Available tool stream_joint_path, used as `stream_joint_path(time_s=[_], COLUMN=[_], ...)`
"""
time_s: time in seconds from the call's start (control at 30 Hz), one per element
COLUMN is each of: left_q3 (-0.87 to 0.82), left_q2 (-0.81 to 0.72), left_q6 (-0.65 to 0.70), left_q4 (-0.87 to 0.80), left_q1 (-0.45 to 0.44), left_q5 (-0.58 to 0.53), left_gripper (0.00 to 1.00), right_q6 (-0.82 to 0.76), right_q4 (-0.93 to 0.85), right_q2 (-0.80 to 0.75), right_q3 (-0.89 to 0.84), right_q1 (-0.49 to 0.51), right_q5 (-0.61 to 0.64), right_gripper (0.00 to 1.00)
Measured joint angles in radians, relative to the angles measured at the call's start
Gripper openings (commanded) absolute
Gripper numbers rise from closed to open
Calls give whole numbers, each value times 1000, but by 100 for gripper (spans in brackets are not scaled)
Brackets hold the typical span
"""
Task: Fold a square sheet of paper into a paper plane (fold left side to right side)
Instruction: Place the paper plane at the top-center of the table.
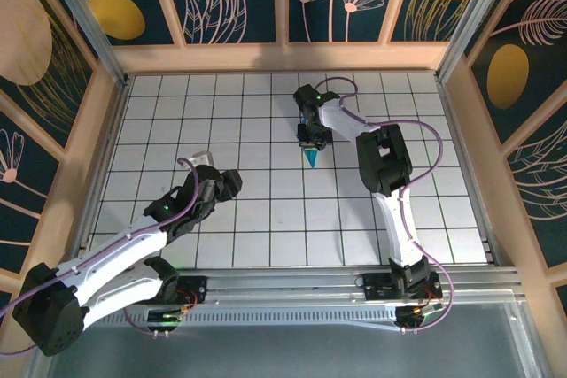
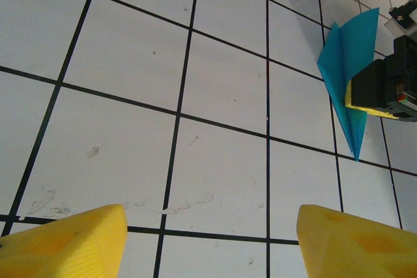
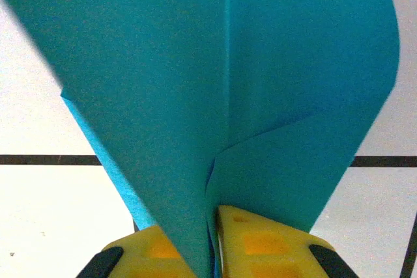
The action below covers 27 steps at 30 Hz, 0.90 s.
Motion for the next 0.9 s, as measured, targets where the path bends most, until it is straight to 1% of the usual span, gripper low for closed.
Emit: stream_joint_path(time_s=[0.3,0.37,0.63,0.7,0.9], left_q3=[0,0,0,0,5], left_q2=[-1,-2,-2,0,14], left_q6=[0,0,0,0,0], left_q4=[0,0,0,2,8], left_q1=[0,0,0,0,0], left_q5=[0,0,0,0,1], left_gripper=[70,70,71,71,71], right_q6=[3,7,26,27,27], right_q4=[21,30,70,71,76], right_q2=[-14,-21,-55,-61,-72], right_q3=[-27,-37,-98,-105,-120], right_q1=[-3,-3,-14,-17,-21], right_q5=[0,0,-6,-8,-11], right_gripper=[24,27,33,36,37])
